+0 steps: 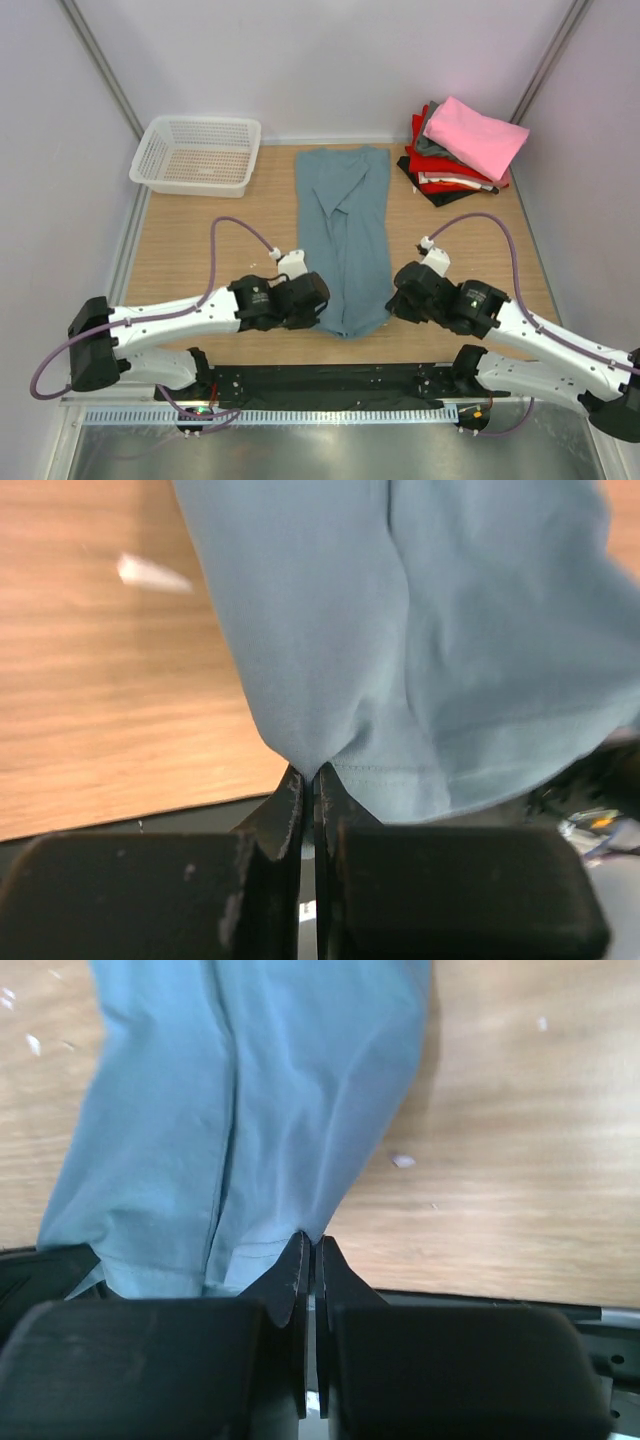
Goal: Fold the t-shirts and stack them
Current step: Fold the tshirt
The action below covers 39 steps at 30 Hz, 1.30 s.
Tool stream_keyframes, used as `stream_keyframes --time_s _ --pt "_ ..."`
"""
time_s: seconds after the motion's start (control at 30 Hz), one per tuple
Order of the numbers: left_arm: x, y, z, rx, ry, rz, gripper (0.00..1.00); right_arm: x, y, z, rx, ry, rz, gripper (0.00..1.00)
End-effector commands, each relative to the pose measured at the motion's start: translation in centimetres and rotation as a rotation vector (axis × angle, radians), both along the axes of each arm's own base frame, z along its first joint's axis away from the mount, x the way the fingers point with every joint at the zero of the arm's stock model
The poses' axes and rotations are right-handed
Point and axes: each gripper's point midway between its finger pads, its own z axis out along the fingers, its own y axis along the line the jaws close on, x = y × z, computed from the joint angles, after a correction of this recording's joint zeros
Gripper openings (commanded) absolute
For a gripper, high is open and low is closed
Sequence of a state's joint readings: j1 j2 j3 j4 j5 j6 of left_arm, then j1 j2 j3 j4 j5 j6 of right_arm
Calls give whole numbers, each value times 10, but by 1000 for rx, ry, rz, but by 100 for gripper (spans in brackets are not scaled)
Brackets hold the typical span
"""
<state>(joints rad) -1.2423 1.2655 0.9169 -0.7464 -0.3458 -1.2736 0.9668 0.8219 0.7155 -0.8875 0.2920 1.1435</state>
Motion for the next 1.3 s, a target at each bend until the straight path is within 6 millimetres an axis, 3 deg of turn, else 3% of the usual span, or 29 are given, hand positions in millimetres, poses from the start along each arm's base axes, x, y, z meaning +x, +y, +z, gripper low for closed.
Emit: stream_keyframes --time_s 0.0,0.1,0.3,0.33,0.37,0.43,0.47,0.53,0.57,0.6,0.73,0.77,1.0,1.03,1.1,1.13,1.17,1.2,1.23,1.27 --pt "32 22 33 56 -68 3 0 31 -2 27 -122 -107 1 1" --pt "58 30 46 84 -90 10 0 61 0 55 -139 -156 -10 1" --pt "117 26 58 82 -72 19 0 118 -9 58 -155 -150 -3 1" --pt "124 27 58 93 -71 13 0 132 -11 66 -156 -167 -21 1" --pt "139 25 57 93 -58 24 0 141 -10 59 -184 -143 -13 1" --pt "153 24 57 105 -59 15 0 160 -10 65 -203 -161 3 1" --pt "166 21 56 105 -53 21 0 168 -8 56 -223 -132 9 1" --pt "180 21 55 130 -58 10 0 185 -6 61 -218 -145 24 1" --pt "192 20 54 132 -55 20 0 194 -8 52 -231 -120 19 1" --pt "199 20 53 133 -49 20 0 202 -6 58 -221 -132 21 1" --pt "231 24 51 142 -36 32 0 230 -11 52 -235 -116 26 1" --pt "239 22 58 137 -48 28 0 240 -15 47 -236 -102 13 1" --pt "281 24 36 168 -11 35 0 278 -19 30 -217 -73 12 1" --pt "289 23 29 167 1 37 0 283 -19 17 -223 -49 16 1" --pt "298 23 19 172 23 35 0 297 -22 12 -213 -51 14 1" --pt "307 20 9 172 36 33 2 303 -20 -2 -215 -23 24 1" --pt "310 24 4 187 53 41 4 314 -15 1 -190 -35 36 1" --pt "315 26 -1 195 65 52 7 322 -15 -1 -185 -38 53 4" --pt "329 26 -9 187 72 64 10 330 -17 -21 -191 4 57 9" --pt "332 28 -12 183 91 66 13 346 -11 -7 -157 -29 67 15"
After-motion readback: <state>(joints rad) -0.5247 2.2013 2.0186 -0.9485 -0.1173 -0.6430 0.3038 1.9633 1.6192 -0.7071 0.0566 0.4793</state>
